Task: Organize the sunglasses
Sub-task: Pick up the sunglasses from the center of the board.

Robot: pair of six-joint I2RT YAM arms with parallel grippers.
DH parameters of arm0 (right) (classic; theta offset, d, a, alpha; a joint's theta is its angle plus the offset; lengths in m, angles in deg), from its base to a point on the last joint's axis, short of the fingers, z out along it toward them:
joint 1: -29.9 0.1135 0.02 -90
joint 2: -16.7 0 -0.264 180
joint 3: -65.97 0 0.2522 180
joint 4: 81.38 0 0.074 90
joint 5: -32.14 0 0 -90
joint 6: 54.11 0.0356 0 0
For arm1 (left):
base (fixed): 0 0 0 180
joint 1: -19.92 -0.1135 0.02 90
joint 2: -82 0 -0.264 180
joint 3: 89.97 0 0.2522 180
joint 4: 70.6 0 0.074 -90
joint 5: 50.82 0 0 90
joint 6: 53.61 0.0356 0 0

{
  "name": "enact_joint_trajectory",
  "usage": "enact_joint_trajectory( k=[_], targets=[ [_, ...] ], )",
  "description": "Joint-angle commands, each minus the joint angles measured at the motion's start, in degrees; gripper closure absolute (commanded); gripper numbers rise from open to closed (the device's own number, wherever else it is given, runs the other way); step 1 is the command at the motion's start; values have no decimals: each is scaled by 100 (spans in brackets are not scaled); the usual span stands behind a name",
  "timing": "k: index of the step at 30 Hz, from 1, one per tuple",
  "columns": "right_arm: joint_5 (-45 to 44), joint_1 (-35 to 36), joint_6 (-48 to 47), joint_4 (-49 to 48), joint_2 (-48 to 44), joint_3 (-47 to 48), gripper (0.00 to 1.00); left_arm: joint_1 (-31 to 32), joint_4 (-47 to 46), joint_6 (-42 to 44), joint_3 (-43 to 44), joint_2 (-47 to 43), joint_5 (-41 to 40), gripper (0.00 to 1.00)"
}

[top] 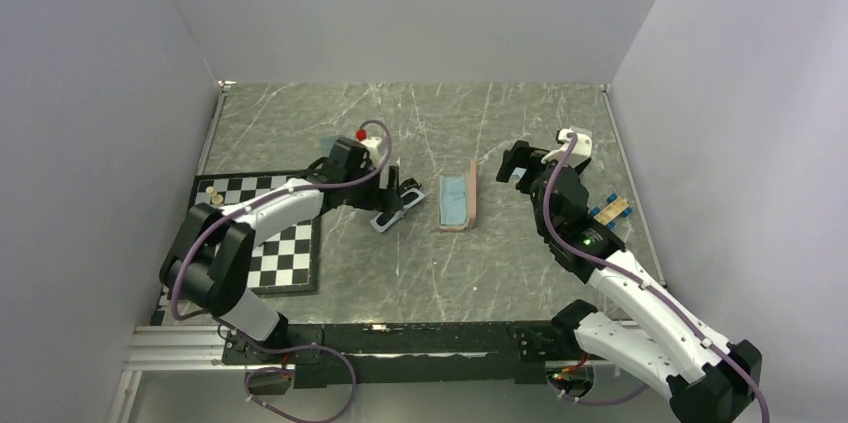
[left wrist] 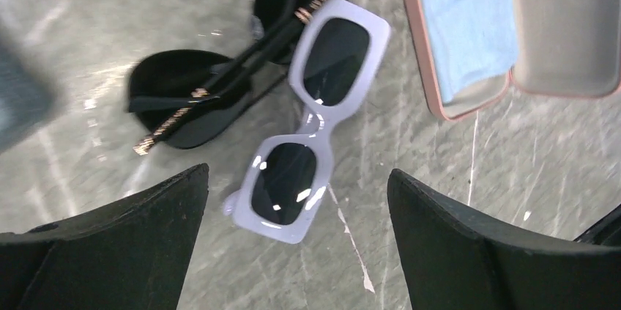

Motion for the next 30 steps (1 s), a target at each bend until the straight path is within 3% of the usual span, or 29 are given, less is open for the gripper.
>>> enact_joint_trajectory(
  k=[1,6,13,30],
  targets=[
    [234,7,-256,393,-191,-15,0,363,-3,868,226,305,-181,5],
    [405,4,-208,496,-408,-109,0,463,387,917,704,895,-771,11],
    [486,6,-151,551,-742,-303,0,665,410,1043,1007,1404,-711,15],
    [367,10,-54,854,-1125,-365,0,1234,910,750,1427,1796,-1465,45]
  ],
)
